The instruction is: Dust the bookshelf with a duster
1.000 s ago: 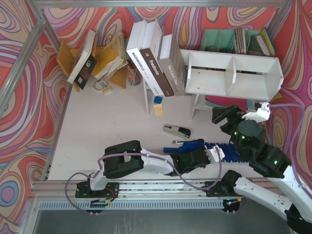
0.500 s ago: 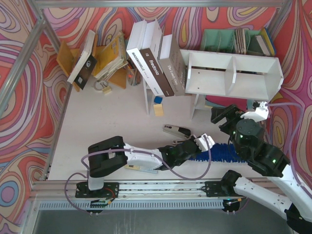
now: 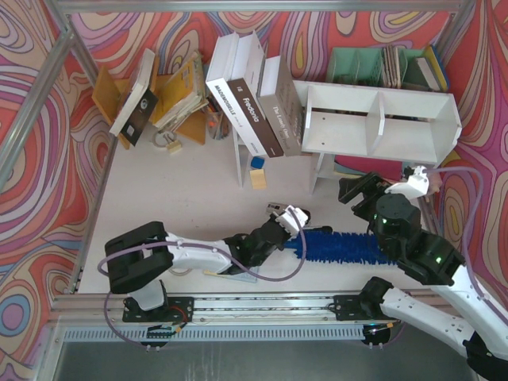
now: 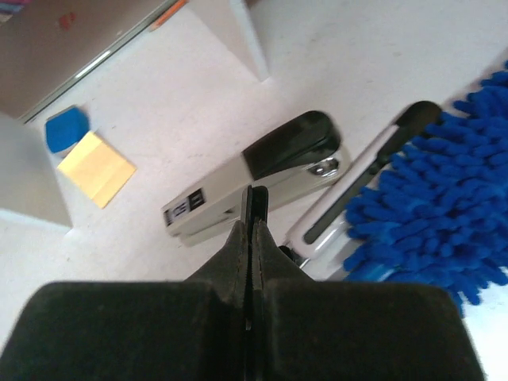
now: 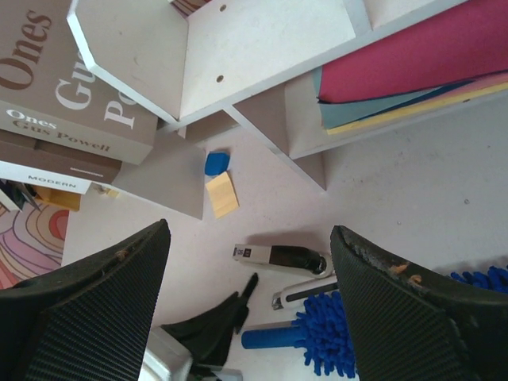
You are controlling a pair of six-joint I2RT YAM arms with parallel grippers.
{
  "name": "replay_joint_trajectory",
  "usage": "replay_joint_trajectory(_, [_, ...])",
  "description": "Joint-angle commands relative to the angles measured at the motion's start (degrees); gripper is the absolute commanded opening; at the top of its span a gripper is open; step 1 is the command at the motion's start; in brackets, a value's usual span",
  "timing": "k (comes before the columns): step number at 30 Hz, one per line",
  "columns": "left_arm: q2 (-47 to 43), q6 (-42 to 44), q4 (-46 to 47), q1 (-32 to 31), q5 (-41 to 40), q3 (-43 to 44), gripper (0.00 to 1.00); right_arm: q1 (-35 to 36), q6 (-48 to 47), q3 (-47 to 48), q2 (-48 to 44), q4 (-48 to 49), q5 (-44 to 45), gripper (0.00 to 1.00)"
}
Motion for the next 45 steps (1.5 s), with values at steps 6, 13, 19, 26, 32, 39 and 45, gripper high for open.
replay_joint_trajectory(6, [-9.0, -5.3, 1.3, 4.3, -5.8, -10.2, 0.00, -0.3, 5.4, -3.8, 1.9, -0.9, -2.3, 0.75])
replay_joint_trajectory(13, [-12.4, -10.2, 0.1, 9.3, -5.1, -14.5, 0.00, -0.3, 11.2, -6.4, 3.5, -2.4, -2.8, 0.75])
replay_joint_trajectory(19, [-12.4, -11.8, -1.1, 11.7, -4.3, -14.5, 0.07, -0.3, 23.0, -7.4, 6.2, -8.6, -0.7, 0.75])
replay_joint_trajectory(26, [-12.4, -12.6, -1.0, 12.8, -4.2, -16.6, 0.22, -0.3, 29.6, -8.2, 8.9, -11.7, -0.4, 0.76])
replay_joint_trajectory(32, [-13.3, -12.6, -0.3, 13.0, -3.8, -17.5, 0.37, -0.3, 32.2, -8.6, 9.5, -12.6, -0.2, 0.76])
replay_joint_trajectory(39, [-18.5, -13.8, -3.3, 13.0, -3.0, -17.8, 0.54, -0.3, 34.5, -8.3, 10.8, -14.1, -0.6, 0.76])
replay_joint_trajectory(45, [-27.7, -17.5, -10.5, 13.0, -2.0, -17.7, 0.72, -0.4, 38.7, -7.4, 13.1, -17.3, -2.1, 0.75])
